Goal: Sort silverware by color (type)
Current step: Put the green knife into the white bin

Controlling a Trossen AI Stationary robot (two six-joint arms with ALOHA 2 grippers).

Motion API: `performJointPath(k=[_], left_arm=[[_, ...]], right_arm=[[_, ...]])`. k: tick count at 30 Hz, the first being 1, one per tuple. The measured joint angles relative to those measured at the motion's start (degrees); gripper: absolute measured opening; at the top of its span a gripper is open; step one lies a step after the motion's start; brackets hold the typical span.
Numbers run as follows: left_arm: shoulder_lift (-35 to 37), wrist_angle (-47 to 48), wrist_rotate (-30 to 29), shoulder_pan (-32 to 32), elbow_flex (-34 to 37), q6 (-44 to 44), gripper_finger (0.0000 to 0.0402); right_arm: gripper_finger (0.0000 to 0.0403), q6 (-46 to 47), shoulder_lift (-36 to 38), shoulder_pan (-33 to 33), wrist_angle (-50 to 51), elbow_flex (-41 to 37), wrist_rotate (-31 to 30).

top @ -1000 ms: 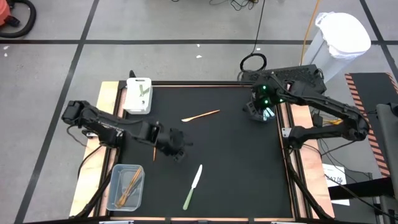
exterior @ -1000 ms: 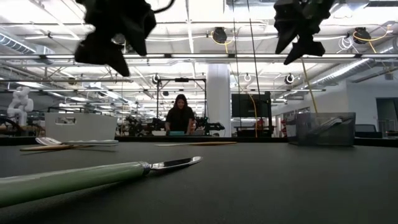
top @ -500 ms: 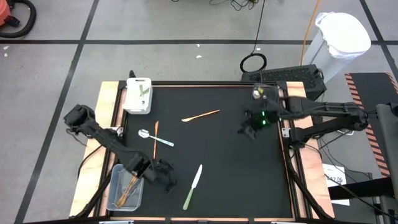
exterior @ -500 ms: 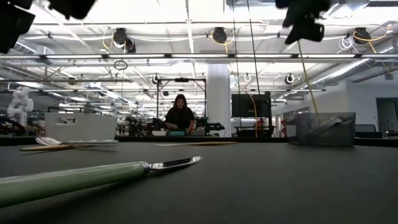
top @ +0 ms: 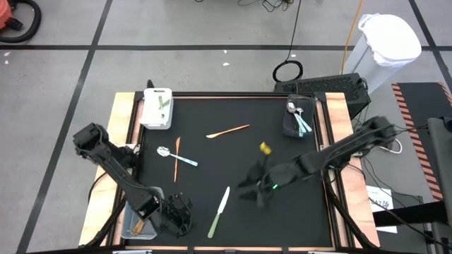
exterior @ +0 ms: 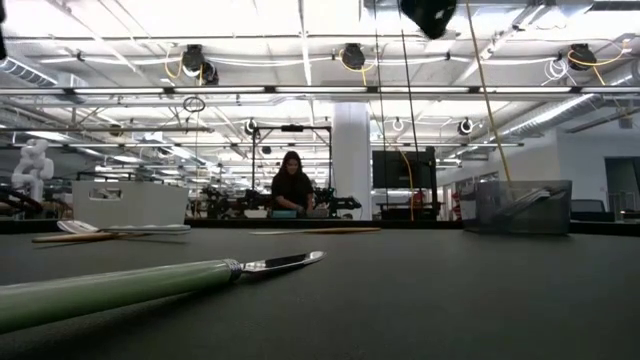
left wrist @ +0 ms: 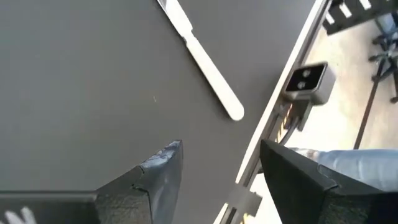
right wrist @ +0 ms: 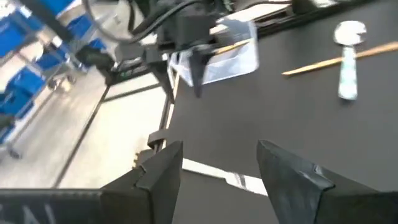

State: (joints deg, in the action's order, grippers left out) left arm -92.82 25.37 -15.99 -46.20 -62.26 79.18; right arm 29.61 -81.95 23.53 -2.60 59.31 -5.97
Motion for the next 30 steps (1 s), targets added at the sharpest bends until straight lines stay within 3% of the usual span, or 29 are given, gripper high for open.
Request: performJointPath(k=[5, 10, 17, 20, 26, 30], left_arm=[[-1.96, 1.6, 0.45, -0.92, 0.0, -0.07, 0.0215], [-3.26, 1.21, 0.9, -0.81, 0.0, -0.08, 0.0215], [-3.28, 0.98, 0.94, -0.81, 0.0, 0.04, 0.0215], [-3.28, 0.88, 1.88, -0.85, 0.0, 3.07, 0.0215], [-3.29, 0.72, 10.56, -0.87, 0.0, 4.46, 0.0215], [-3.29, 0.93, 12.32, -0.87, 0.0, 4.46, 0.0215]], right_arm=[[0.0201, -5.13, -13.15, 2.85, -1.39, 5.32, 0.43], [0.0201, -10.85, -22.98, 3.87, -1.47, 10.9, 5.52], [0.0201, -31.46, -34.76, 3.36, -3.56, 20.1, 7.79], [0.0201, -35.6, -39.86, 1.8, -1.55, 25.45, 9.84], [0.0201, -39.66, -44.52, -0.2, 4.11, 31.29, 17.86], [0.0201, -41.61, -45.5, -1.18, 8.57, 31.39, 20.89]])
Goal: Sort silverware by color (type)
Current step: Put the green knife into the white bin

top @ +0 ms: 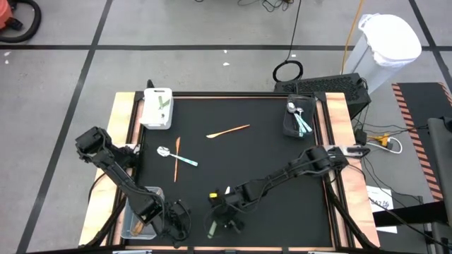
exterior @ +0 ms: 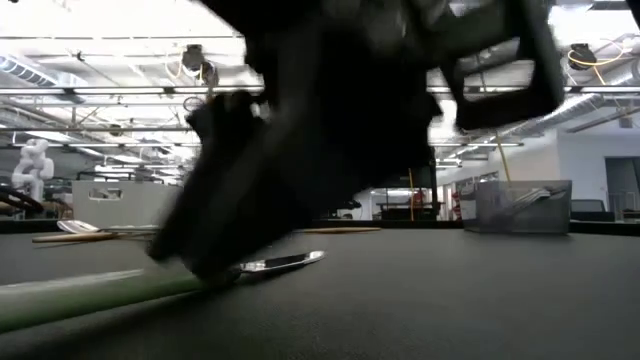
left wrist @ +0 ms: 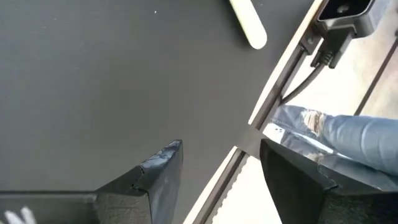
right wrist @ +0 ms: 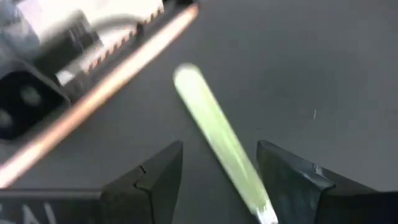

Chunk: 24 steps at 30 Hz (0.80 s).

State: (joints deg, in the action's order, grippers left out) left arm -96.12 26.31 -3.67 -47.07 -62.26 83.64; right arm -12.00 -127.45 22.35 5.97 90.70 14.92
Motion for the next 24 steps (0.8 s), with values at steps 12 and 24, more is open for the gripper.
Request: performJointPath(k=[12, 24], left_arm=[[0.01, -0.9, -2.79, 2.16, 0.0, 0.04, 0.0215], [0.01, -7.97, -4.49, 5.44, -0.02, -5.11, 0.0215]], right_arm=[[0.0073, -1.91, -2.29, -1.29, 4.03, 0.31, -1.61], [0.004, 7.53, 0.99, -1.29, 8.62, -0.09, -13.08]])
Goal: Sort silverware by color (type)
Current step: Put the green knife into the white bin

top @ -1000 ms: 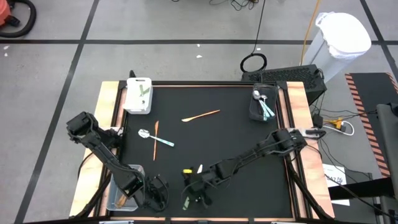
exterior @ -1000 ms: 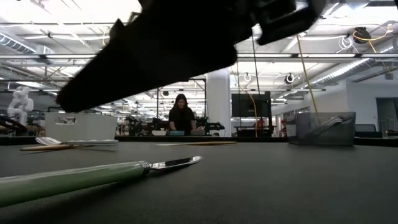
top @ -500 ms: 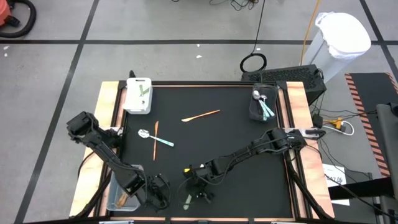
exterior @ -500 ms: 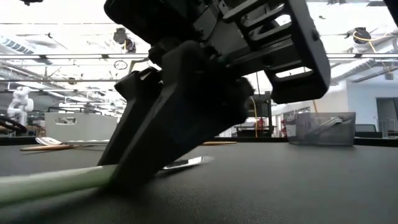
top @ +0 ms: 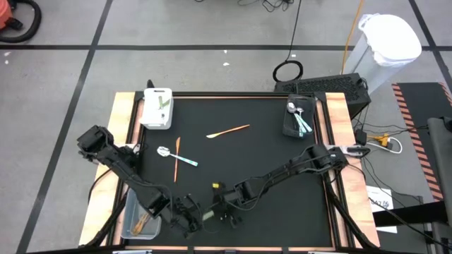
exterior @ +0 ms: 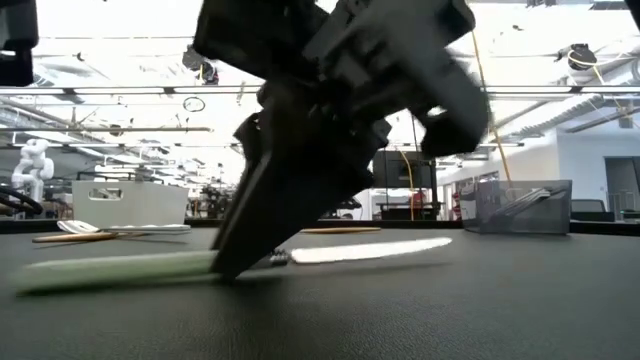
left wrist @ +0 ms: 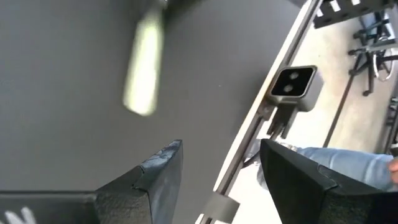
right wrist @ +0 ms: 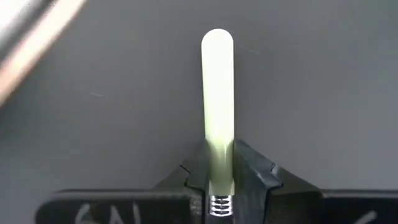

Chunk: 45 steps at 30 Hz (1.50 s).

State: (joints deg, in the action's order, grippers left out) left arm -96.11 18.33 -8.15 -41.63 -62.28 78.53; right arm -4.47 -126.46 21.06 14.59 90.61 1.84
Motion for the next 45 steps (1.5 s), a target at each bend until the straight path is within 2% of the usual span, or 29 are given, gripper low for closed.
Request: performJointPath(k=[8, 12, 16, 26, 31, 34, 38, 42, 45], left_arm=[[0.01, -2.91, 0.47, -0.46, 0.0, 0.25, 0.0215], [0.01, -4.23, 0.47, -0.87, -0.07, -0.03, 0.0215], [0.01, -3.97, -0.3, -1.15, -0.07, -0.1, 0.0215], [0.01, -4.73, -3.96, -1.15, -0.07, -1.91, 0.0215], [0.83, -6.16, -6.43, -0.46, -0.07, -6.3, 0.0215], [2.26, -6.17, -9.34, 0.91, -0.07, -8.93, 0.0215], [5.61, -5.81, -15.37, 2.71, -0.02, -13.64, 0.0215], [10.35, -5.78, -29.08, 4.56, -0.02, -21.62, 0.0215], [13.67, -6.03, -38.9, 6.35, -0.02, -28.95, 0.0215]], right_arm=[[0.004, 4.04, 6.24, -1.62, 10.62, -0.13, -14.43], [0.004, 11.01, 8.64, -3.33, 15.54, -0.11, -23.22], [0.004, 17.08, 11.7, -4.7, 18.16, -0.1, -28.79], [0.0045, 18.9, 20.5, -7.02, 18.71, -0.04, -29.1], [0.0046, 19.04, 25.2, -8.23, 19.13, -0.02, -29.04], [0.0046, 20.07, 27.94, -8.37, 19.58, -0.02, -29.37], [0.0047, 20.49, 31.81, -8.13, 20.69, -1.79, -32.97], [0.0047, 24.63, 36.01, -7.68, 17.76, -5.58, -32.21], [0.0047, 25.36, 39.04, -7.11, 8.88, -9.47, -29.17]])
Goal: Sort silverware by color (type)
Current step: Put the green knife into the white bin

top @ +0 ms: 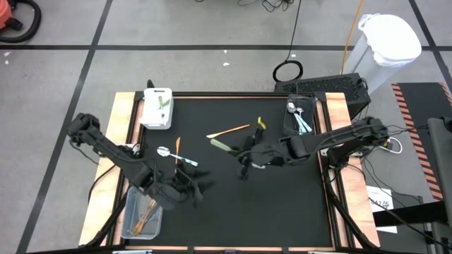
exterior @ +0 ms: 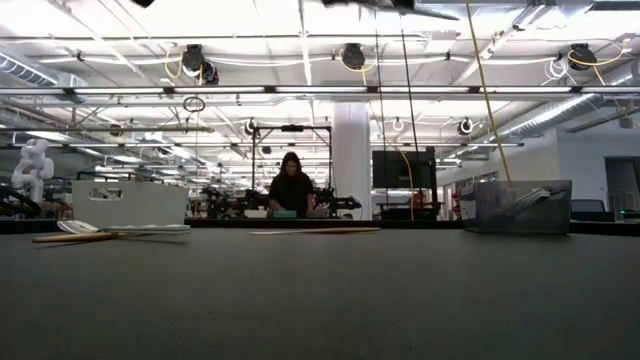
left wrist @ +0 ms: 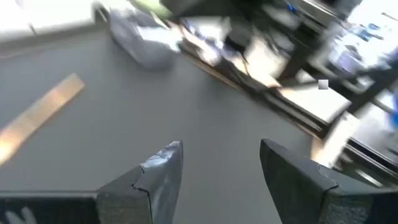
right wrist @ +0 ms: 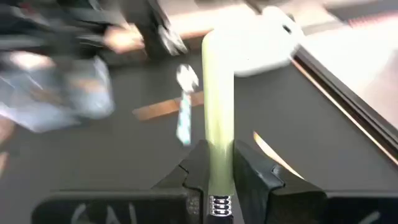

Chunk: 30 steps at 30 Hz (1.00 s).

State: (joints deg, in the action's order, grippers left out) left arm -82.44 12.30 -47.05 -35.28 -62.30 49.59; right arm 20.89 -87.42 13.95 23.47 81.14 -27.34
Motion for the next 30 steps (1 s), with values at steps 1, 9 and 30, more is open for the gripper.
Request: performJointPath(k=[1, 9, 30], left_arm=[[0.89, 0.0, -1.56, 0.86, 0.0, -2.39, 0.0215], [3.43, -10.51, -0.12, 9.17, 0.0, -17.03, 0.0215], [7.19, -26.54, 2.53, 20.29, 0.02, -33.14, 0.0091]], right_arm=[[0.0047, -0.49, 0.89, 0.11, -3.88, -1.45, 0.57], [0.0047, -11.3, 2.08, 0.1, -23.8, -7.07, 2.32], [0.0048, -25.0, 3.55, -2.71, -31.01, -7.41, -0.79]])
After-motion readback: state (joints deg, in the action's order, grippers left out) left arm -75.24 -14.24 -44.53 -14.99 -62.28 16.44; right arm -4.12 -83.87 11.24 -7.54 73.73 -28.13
